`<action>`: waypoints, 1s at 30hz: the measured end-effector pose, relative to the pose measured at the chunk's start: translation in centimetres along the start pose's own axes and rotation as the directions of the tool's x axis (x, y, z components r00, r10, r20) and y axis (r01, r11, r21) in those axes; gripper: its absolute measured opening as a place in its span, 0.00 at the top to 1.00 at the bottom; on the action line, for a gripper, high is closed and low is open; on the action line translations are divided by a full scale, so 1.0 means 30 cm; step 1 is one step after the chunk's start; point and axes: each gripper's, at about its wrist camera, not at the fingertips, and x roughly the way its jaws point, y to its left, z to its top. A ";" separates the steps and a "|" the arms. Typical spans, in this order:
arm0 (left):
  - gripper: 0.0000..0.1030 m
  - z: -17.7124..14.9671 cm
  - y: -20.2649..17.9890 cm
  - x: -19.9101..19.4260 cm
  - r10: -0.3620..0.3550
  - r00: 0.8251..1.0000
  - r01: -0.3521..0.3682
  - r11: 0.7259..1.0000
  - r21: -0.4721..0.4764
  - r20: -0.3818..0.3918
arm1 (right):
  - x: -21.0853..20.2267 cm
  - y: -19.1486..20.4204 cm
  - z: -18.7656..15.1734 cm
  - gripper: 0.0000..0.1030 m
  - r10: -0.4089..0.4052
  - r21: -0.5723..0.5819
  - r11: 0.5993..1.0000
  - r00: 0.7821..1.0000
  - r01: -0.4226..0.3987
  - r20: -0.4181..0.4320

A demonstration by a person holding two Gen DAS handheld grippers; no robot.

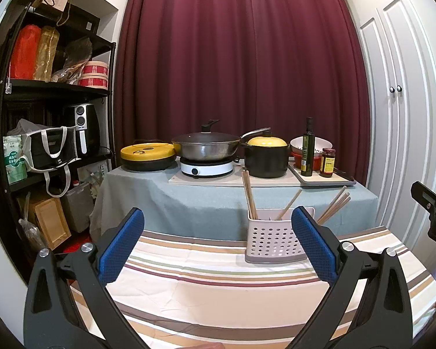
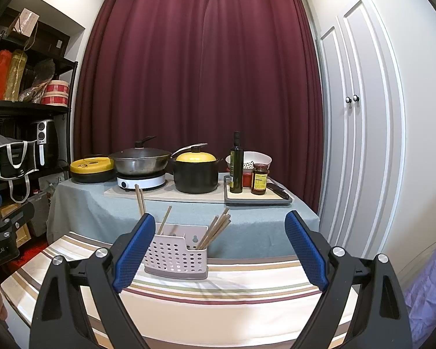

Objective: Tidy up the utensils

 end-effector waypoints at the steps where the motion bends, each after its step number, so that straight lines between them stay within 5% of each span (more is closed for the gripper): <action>1: 0.04 -0.001 -0.001 0.001 -0.001 1.000 0.001 1.000 0.000 -0.001 | 0.000 0.004 -0.002 0.14 0.000 0.000 1.000 1.000 0.000 -0.001; 30: 0.04 -0.032 0.023 0.068 -0.021 0.999 0.021 1.000 -0.004 -0.048 | 0.044 0.007 -0.036 0.14 0.005 -0.002 1.000 0.999 -0.005 -0.044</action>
